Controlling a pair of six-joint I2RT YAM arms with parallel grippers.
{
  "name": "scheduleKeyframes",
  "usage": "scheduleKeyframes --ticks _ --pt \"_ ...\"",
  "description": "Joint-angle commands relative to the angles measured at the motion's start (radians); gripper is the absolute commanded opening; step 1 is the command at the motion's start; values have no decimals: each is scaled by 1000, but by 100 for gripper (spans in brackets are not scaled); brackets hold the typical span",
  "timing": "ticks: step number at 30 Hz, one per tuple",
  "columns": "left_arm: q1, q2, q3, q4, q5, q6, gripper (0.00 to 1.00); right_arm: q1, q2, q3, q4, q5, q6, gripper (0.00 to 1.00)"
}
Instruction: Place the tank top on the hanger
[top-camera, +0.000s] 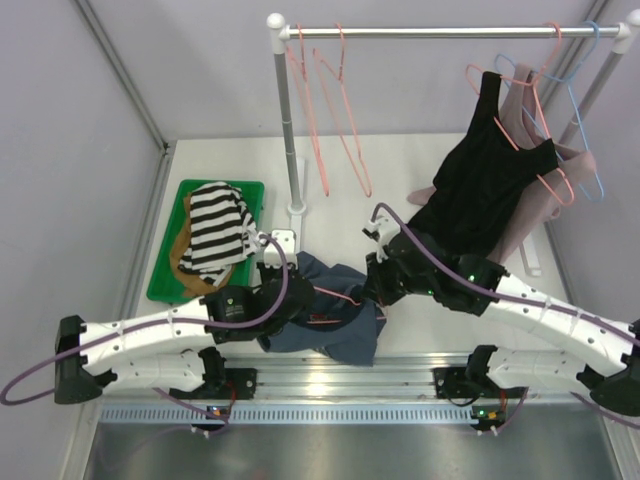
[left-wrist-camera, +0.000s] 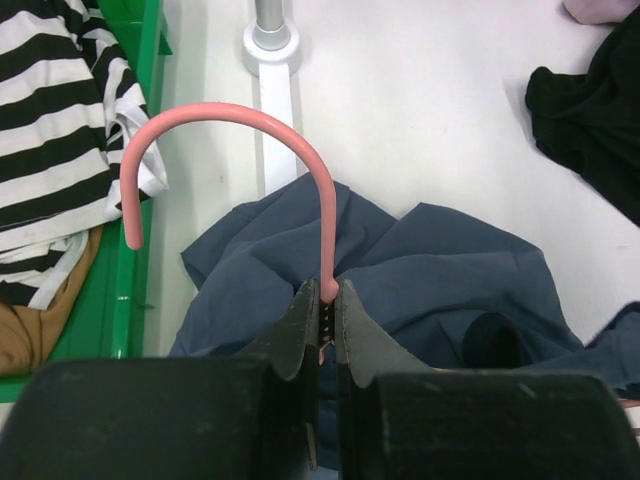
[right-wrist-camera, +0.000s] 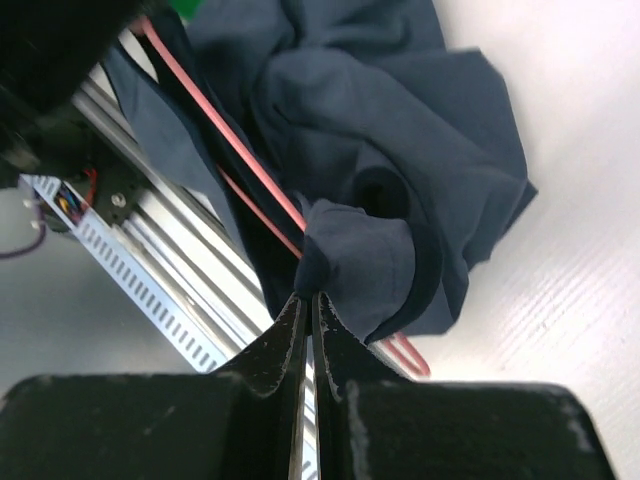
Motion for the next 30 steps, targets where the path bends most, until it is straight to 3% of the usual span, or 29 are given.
scheduleKeyframes --ticks 1,11,14,17,18,20,30 --pt "-6 39 70 105 4 29 0 16 68 128 34 7 -25 0" --pt "-9 41 133 144 -5 87 0 13 149 233 0 57 -41 0" --pt "-10 41 155 125 7 90 0 15 154 256 -33 96 -45 13" --pt "-12 41 170 99 17 95 0 6 120 264 -44 106 -57 52" --pt "-12 38 170 99 23 98 0 3 91 261 -40 100 -65 56" --pt "-12 37 169 96 27 99 0 -1 68 259 -37 87 -76 61" --pt "-13 12 224 82 82 184 0 -7 -73 92 124 -152 -277 64"
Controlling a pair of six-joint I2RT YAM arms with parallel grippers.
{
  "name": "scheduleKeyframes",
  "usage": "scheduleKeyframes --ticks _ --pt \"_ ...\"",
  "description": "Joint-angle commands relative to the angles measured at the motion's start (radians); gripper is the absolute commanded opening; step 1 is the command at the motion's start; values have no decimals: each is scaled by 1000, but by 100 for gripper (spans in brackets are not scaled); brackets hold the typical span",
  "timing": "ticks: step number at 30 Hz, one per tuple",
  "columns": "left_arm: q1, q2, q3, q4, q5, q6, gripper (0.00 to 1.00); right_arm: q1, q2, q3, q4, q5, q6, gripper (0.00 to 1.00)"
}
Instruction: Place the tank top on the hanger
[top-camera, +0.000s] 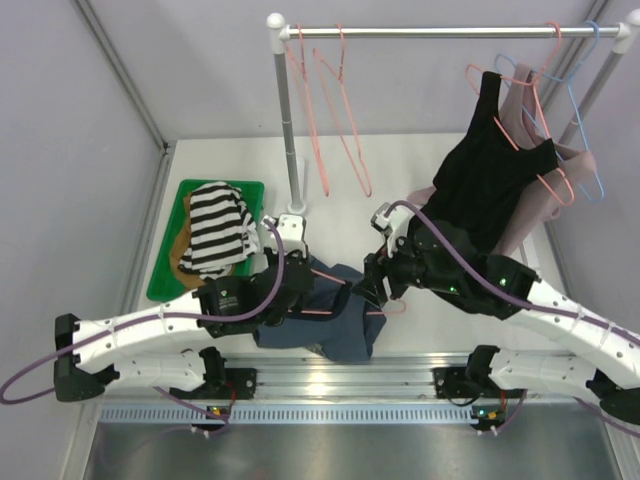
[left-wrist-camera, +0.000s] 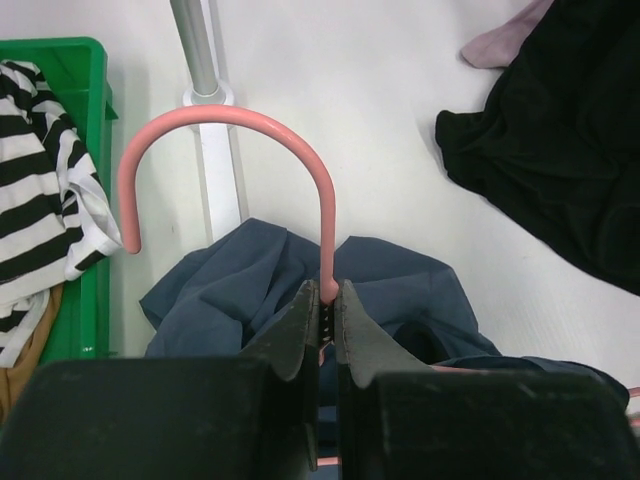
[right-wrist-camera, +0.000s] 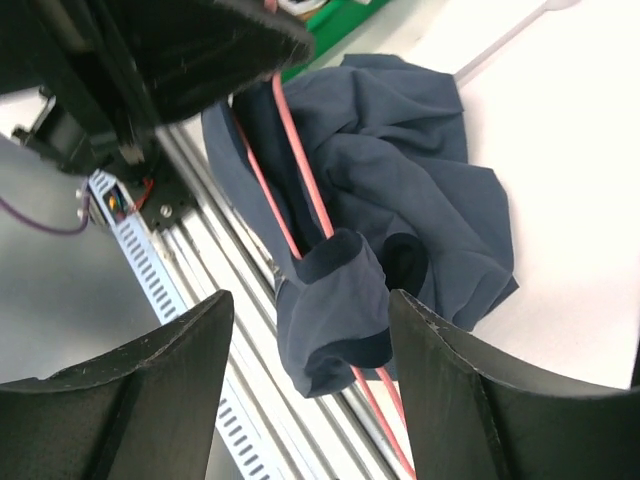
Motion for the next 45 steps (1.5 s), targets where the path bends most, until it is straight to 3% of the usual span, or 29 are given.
scheduleKeyframes --ticks 1,10,16,22,23,24,29,32,33,36,39,45 --pt "-6 -29 82 8 20 59 0 -10 -9 -44 87 -99 -105 64" --pt "-7 -30 136 -40 66 82 0 -17 68 -91 192 -133 -159 65" --pt "-7 -35 156 -46 63 92 0 -18 39 -162 270 -139 -127 54" --pt "-7 -23 182 -51 61 98 0 -17 -24 -245 365 -119 -95 26" --pt "-9 -23 189 -52 59 98 0 -17 -36 -252 371 -115 -90 11" --pt "-9 -21 194 -52 58 98 0 -17 -44 -266 376 -115 -88 2" --pt "-9 -6 237 -69 61 101 0 -17 -125 -337 469 -109 -67 0" --pt "-9 9 260 -78 70 108 15 -15 -183 -390 534 -92 -52 0" --pt "-9 11 265 -80 82 110 27 -15 -199 -418 564 -78 -50 0" --pt "-9 13 277 -77 116 122 45 -15 -246 -452 589 -53 -44 0" --pt "-9 5 285 -61 164 150 52 -15 -275 -464 598 -30 -42 0" --pt "-9 -21 309 -55 230 181 56 -17 -309 -458 586 -23 -41 0"
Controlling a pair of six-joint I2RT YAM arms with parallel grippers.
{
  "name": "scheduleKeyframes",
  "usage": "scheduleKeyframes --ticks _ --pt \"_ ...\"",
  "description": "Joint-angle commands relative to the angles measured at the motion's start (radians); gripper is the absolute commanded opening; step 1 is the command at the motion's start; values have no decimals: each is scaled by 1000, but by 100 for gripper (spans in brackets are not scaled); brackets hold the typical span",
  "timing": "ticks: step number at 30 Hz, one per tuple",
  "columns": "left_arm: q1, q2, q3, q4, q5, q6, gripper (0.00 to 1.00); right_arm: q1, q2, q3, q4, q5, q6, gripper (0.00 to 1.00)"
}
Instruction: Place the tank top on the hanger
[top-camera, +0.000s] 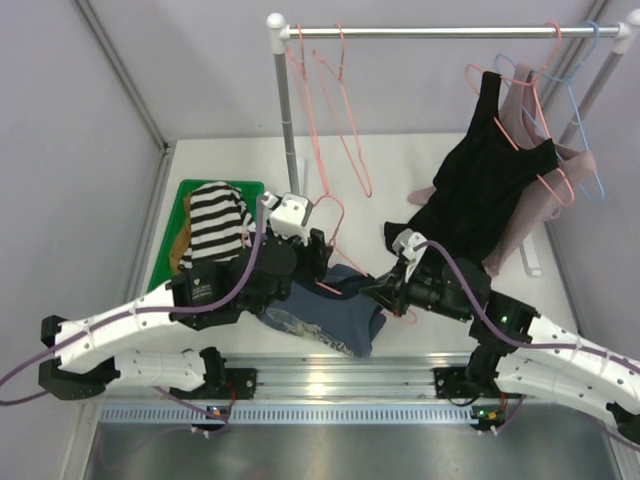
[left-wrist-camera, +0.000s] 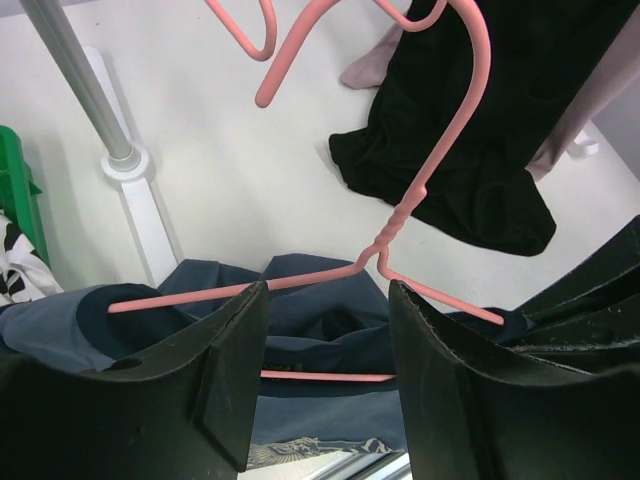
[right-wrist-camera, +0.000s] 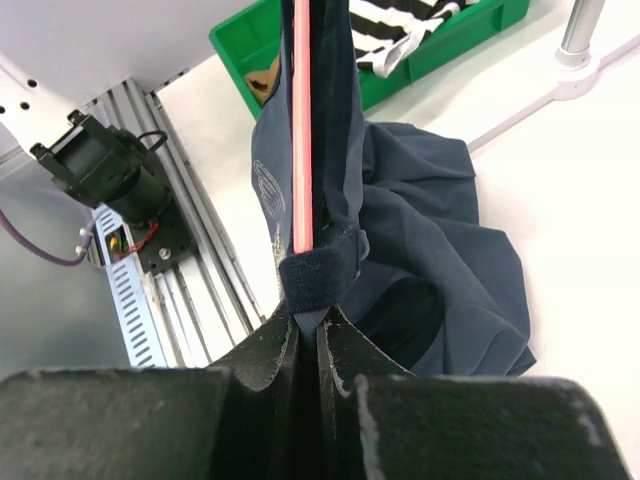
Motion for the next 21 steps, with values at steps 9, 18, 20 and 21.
scheduleKeyframes --ticks 9,18,20,21 --pt "3 -173 89 102 143 97 59 -6 -126 48 68 56 19 0" --pt "3 -221 153 125 98 148 58 -6 -204 238 -130 122 26 0" --pt "3 -222 152 132 87 157 58 -6 -233 276 -170 132 26 0" --pt "3 -221 152 137 83 160 58 -6 -246 290 -181 142 26 0"
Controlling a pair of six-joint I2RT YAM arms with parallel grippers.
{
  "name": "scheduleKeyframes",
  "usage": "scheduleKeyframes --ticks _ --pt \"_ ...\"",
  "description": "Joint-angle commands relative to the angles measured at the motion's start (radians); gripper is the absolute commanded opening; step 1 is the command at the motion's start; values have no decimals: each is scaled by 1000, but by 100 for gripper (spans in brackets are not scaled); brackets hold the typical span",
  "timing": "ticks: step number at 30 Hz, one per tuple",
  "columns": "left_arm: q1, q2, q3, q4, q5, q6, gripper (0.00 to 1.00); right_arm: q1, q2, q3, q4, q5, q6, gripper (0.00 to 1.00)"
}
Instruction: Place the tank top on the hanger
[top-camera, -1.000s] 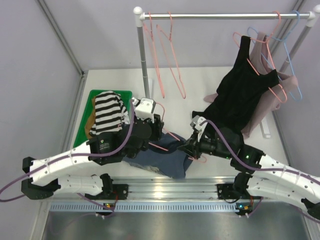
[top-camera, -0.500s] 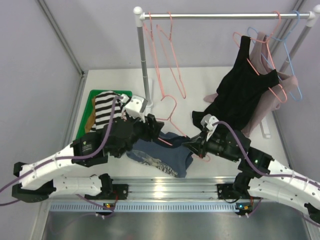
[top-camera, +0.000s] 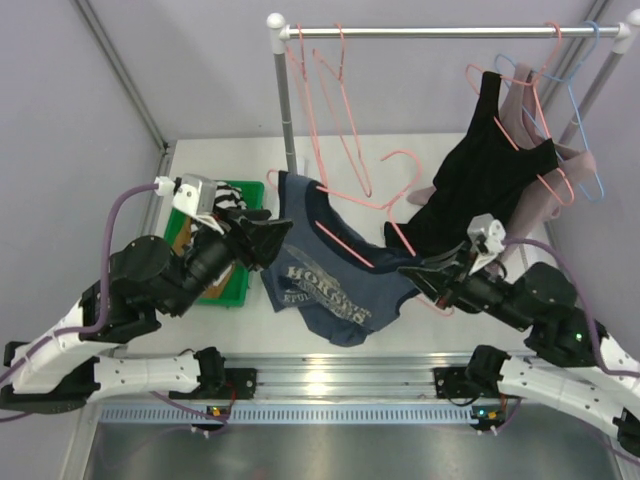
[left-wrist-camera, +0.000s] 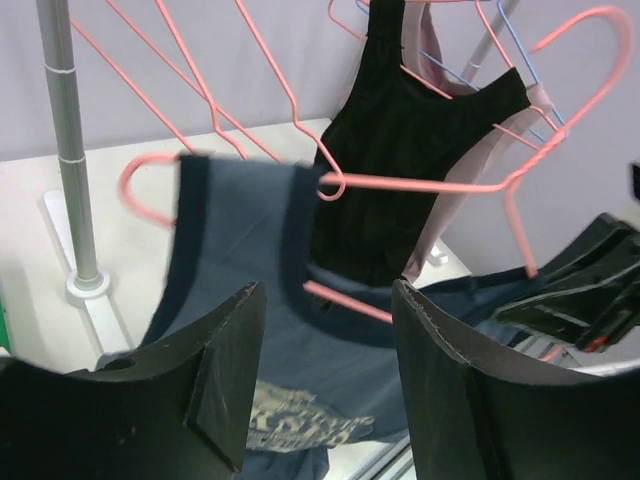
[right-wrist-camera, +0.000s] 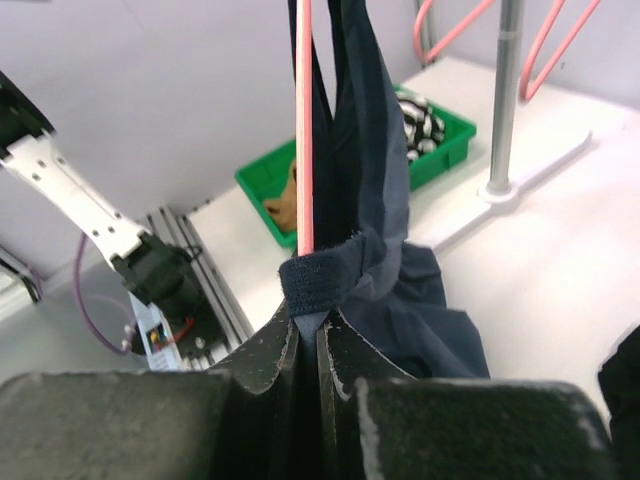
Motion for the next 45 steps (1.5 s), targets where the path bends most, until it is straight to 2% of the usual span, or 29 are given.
scheduleKeyframes --ticks 1,7,20,25,37,42,45 --pt "2 8 16 56 -34 42 58 -6 -68 114 -27 48 6 0" --pt "2 17 13 77 -45 55 58 -6 -97 244 -135 124 6 0" --pt "2 35 16 91 -30 55 57 -6 121 922 -586 256 -54 0" --pt "2 46 21 94 -30 64 57 -6 196 1137 -686 274 -75 0" --pt "2 72 14 91 -38 62 57 -6 227 1264 -838 352 -42 0" --pt "2 78 7 93 -41 61 57 -6 211 1177 -831 403 -37 0" --pt "2 80 -1 99 -39 58 57 -3 217 1050 -777 433 -37 0"
